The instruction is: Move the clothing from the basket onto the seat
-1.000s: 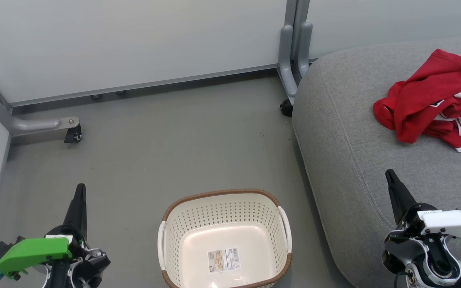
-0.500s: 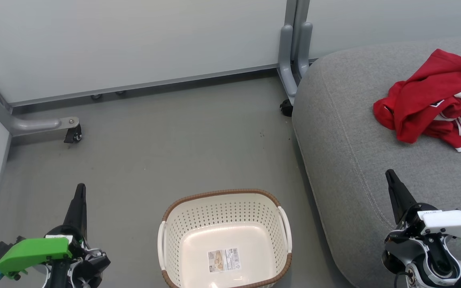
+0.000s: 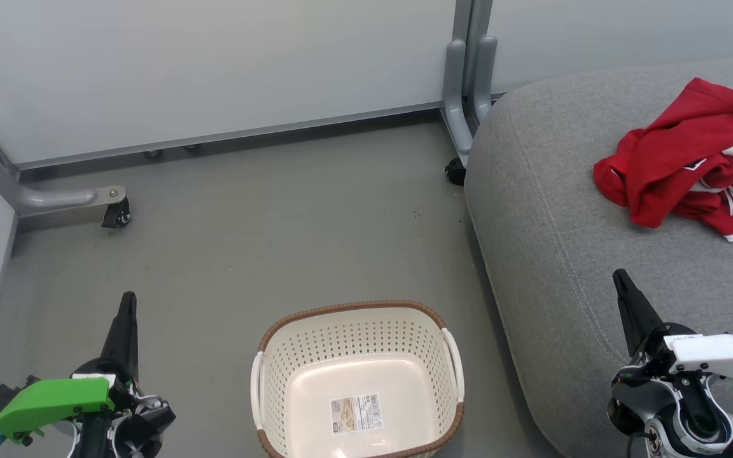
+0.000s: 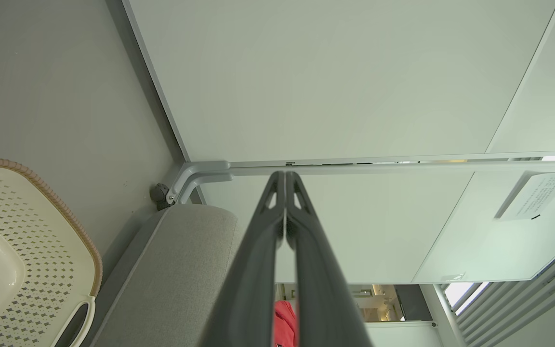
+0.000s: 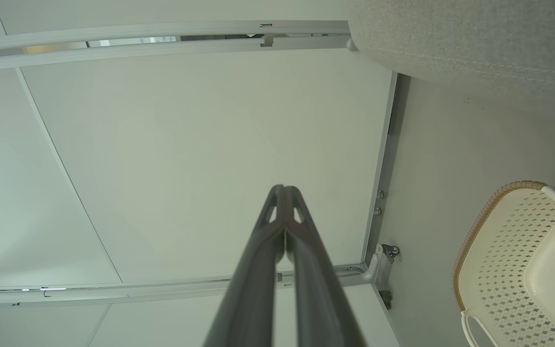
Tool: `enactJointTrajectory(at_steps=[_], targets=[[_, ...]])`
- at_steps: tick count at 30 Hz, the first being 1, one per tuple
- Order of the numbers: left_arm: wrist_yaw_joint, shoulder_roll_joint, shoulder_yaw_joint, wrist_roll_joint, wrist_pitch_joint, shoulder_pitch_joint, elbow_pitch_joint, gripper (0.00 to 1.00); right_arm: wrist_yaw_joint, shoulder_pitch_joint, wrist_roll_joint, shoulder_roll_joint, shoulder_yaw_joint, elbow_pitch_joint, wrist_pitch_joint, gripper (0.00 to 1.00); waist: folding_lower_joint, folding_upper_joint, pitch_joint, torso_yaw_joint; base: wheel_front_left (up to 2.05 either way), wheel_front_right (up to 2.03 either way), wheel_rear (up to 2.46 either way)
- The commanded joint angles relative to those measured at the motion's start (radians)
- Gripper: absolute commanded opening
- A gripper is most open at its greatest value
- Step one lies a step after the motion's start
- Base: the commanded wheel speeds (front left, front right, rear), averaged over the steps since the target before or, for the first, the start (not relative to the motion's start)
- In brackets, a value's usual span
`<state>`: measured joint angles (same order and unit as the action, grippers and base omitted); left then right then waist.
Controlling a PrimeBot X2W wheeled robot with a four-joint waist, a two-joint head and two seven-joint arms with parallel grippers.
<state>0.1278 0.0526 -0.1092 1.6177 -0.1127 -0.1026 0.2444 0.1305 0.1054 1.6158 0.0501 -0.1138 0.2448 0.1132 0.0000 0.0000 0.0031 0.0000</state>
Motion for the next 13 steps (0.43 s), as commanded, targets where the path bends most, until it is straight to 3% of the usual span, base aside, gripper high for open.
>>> enactJointTrajectory(at_steps=[1,13], targets=[[0.005,0.002,-0.004,-0.004,-0.001,-0.012,0.001,0.00,0.000,0.005,-0.005,0.000,-0.002,0.002,0.004,0.00,0.0000,0.0000,0.000,0.000,0.00,0.00,0.00],[0.005,0.001,-0.005,-0.005,-0.002,-0.012,0.001,0.00,0.000,0.005,-0.005,0.000,-0.002,0.002,0.004,0.00,0.0000,0.0000,0.000,0.000,0.00,0.00,0.00]])
